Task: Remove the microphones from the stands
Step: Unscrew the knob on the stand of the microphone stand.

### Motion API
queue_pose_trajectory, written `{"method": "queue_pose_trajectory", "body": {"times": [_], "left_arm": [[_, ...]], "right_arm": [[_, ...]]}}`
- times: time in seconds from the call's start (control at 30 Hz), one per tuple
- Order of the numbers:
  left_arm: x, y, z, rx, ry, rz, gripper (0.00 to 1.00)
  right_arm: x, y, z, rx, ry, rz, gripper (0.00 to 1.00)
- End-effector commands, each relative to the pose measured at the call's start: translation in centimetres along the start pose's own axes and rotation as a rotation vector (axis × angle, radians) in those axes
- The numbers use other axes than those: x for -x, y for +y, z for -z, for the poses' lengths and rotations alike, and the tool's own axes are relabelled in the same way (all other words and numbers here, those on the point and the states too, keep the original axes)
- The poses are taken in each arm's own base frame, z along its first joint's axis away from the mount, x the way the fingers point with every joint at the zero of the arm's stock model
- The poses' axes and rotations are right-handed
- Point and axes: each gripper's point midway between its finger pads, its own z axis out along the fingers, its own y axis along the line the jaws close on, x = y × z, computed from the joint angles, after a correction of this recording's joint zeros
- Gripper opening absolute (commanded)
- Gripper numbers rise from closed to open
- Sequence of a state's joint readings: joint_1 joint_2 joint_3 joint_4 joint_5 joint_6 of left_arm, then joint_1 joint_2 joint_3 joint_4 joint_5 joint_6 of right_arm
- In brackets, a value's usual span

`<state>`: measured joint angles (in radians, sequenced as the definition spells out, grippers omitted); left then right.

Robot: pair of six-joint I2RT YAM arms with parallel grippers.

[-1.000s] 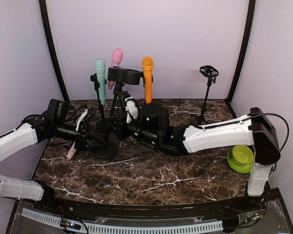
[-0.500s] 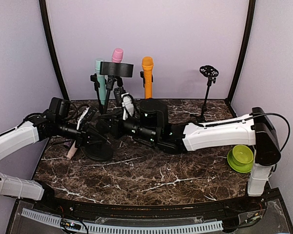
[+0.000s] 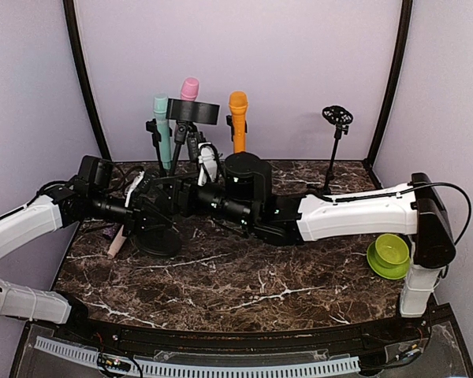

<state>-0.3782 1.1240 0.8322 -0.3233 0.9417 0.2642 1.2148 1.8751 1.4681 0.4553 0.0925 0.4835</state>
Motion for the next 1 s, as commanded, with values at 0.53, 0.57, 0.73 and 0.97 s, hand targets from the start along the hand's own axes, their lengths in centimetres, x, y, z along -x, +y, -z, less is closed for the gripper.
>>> {"method": "queue_pose_trajectory", "body": {"times": [0.53, 0.57, 0.73, 0.97], "left_arm": [[6.0, 0.1, 1.7, 0.092, -0.167, -0.129, 0.00], [6.0, 0.2, 1.6, 0.097, -0.168, -0.129, 0.00], [6.1, 0.2, 1.6, 0.098, -0.172, -0.132, 0.00], [6.0, -0.1, 1.7, 0.093, -0.169, -0.144, 0.00]], "right_arm": [[1.0, -0.5, 0.3, -0.102, -0.013, -0.085, 0.46], [1.1, -0.7, 0.1, -0.117, -0.011, -0.084, 0.45], [0.6, -1.5, -1.4, -0.172, 0.010, -0.076, 0.44], [1.7, -1.6, -2.2, -0.171, -0.036, -0.088, 0.22]]}}
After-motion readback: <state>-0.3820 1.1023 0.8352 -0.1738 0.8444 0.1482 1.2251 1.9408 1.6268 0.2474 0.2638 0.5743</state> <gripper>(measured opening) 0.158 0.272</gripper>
